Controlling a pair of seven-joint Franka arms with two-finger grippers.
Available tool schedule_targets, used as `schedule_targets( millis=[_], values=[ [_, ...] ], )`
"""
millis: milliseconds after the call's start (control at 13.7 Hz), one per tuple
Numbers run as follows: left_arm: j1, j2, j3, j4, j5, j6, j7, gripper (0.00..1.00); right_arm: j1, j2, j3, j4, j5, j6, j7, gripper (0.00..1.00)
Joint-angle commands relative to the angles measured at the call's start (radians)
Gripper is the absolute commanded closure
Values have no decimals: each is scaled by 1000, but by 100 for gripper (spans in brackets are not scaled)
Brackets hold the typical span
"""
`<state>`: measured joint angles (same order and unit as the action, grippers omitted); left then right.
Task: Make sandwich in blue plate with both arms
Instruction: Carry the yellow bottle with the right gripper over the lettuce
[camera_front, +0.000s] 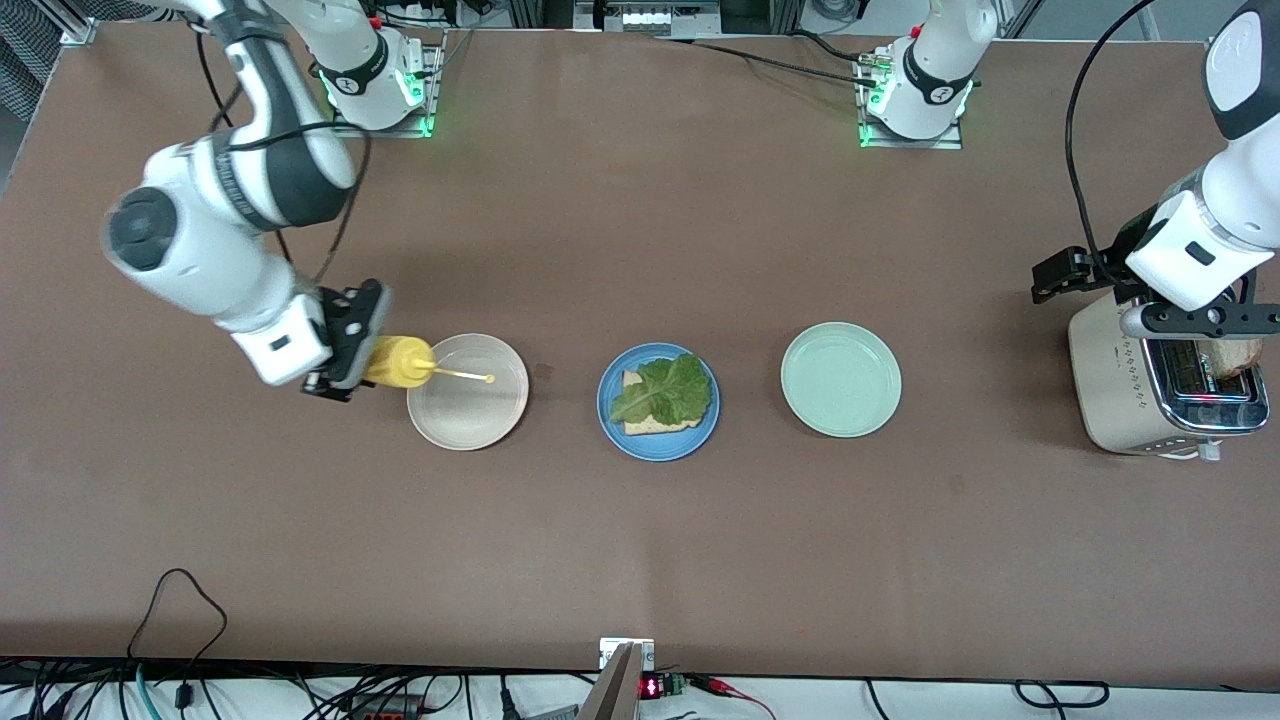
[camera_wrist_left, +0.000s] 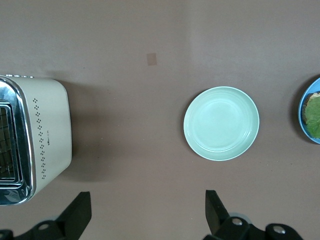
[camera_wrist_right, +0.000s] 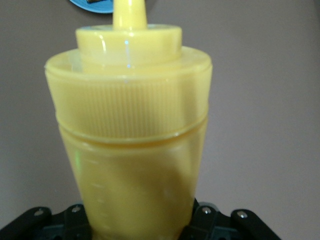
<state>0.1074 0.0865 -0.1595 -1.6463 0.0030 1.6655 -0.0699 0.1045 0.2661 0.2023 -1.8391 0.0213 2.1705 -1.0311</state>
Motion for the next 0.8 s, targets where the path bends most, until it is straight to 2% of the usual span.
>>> schedule_targets(
  millis=[0, 293, 512, 732],
  values=[
    [5, -5, -5, 2, 5, 2, 22, 0, 96, -15, -6, -19, -116, 14, 150, 100],
    [9, 12, -3, 19, -7, 10, 9, 0, 207, 42, -8, -12, -250, 14, 325, 100],
    [11, 24, 3, 36, -34, 10, 10, 0, 293, 131, -27, 59, -339, 6, 414, 100],
    [11, 24, 5, 36, -23, 8, 22, 0, 446, 229, -171, 145, -339, -14, 416, 100]
  ],
)
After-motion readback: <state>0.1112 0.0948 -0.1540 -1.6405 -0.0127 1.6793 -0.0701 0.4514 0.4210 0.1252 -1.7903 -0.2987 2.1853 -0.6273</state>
